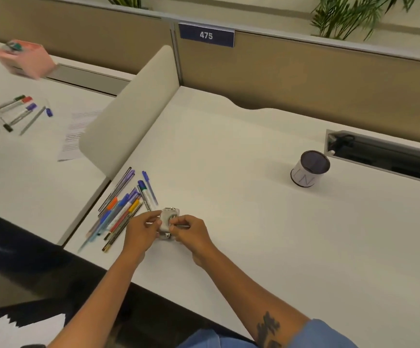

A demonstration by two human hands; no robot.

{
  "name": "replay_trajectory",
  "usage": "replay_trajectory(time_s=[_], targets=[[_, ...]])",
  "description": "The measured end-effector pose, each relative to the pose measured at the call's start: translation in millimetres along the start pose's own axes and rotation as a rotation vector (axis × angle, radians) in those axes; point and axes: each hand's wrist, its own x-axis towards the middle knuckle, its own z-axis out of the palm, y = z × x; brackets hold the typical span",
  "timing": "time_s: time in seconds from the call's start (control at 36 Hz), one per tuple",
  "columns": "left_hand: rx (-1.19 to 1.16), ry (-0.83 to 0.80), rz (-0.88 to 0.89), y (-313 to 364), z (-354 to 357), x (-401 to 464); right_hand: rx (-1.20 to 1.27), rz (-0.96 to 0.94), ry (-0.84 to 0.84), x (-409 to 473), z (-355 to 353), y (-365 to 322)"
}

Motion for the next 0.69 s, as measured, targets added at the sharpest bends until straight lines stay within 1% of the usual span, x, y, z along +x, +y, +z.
replay_trajectory(time_s=[0.19,0.61,0.69], targets=[[0.012,0.057,-0.036,0,-13,13,0.000,0.019,-0.018,8,16,-4],[0.023,0.094,-0.058,4,-21,17,0.035,0.026,-0.041,15,21,-6],[0.139,0.180,0.034,13,-15,5,-0.007,-0.005,-0.004,14,15,-7]])
